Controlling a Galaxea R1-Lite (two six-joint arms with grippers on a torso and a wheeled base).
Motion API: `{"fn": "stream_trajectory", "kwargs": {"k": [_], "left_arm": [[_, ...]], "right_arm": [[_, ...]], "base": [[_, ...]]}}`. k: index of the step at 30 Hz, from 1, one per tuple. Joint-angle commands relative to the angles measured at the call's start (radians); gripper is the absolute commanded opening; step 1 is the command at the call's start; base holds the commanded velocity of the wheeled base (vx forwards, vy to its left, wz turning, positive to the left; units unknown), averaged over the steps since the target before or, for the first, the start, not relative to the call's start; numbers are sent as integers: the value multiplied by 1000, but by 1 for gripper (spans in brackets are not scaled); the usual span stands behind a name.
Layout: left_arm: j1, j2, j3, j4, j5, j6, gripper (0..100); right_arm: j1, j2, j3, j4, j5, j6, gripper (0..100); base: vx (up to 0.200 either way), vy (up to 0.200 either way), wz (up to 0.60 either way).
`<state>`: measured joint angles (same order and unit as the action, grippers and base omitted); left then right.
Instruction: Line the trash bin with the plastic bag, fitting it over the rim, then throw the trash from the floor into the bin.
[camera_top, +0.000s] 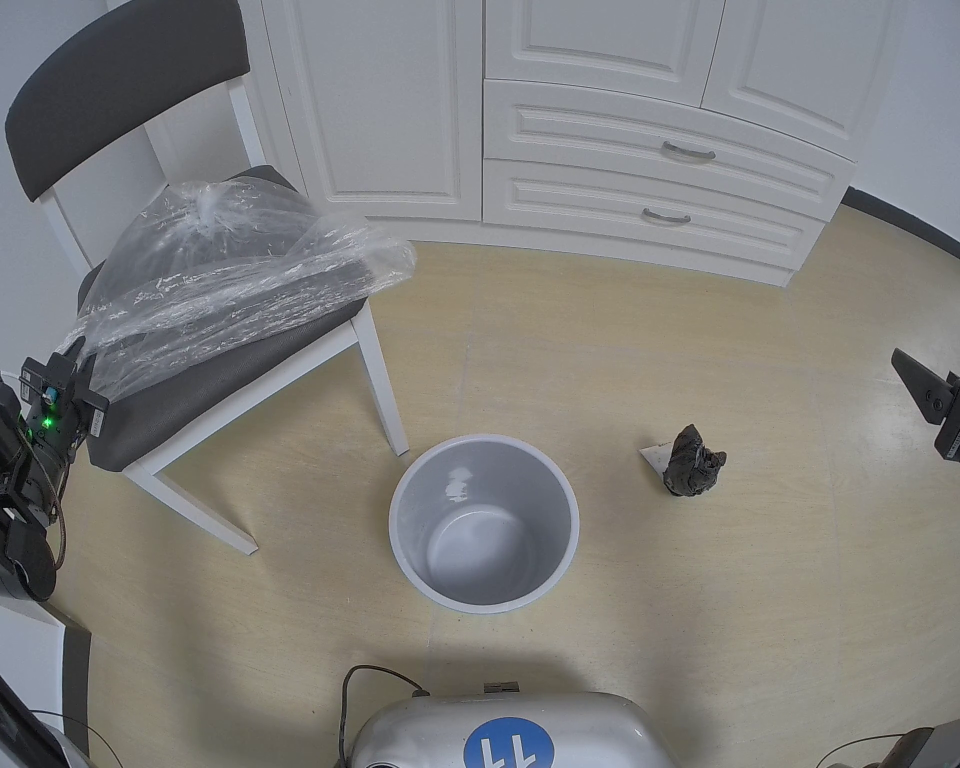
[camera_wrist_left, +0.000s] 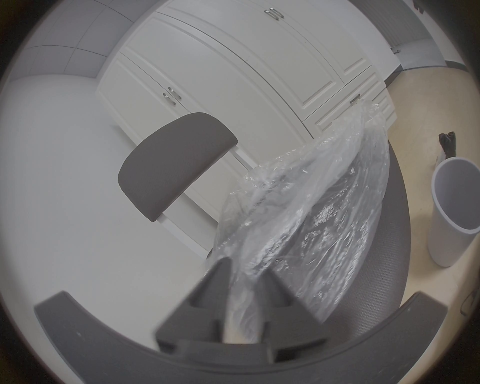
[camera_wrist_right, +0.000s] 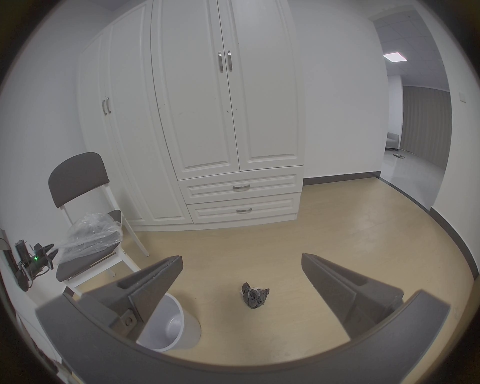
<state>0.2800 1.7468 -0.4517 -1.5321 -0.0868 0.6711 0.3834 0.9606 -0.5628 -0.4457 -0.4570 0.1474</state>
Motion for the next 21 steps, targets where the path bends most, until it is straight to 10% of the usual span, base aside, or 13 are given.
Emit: {"fn": "stream_trajectory", "kwargs": {"k": [1,8,13,21], "left_arm": [[-4,-20,24,-2,-2,-7,0],[-24,-82,110,-2,-5,-30,0],[-206,-158,119,1,96,-301,0],[-433,-184,71,3,193,-357,0]], "right_arm": [[17,0,0,-1,-2,0,100],[51,12,-5,-22,-40,-9,100],[229,142,-48,-246,-114,-128,100],[420,369,-11,-418,-232,-34,100]], "base": [[0,0,0],[0,0,0],[0,0,0],[0,0,0]]}}
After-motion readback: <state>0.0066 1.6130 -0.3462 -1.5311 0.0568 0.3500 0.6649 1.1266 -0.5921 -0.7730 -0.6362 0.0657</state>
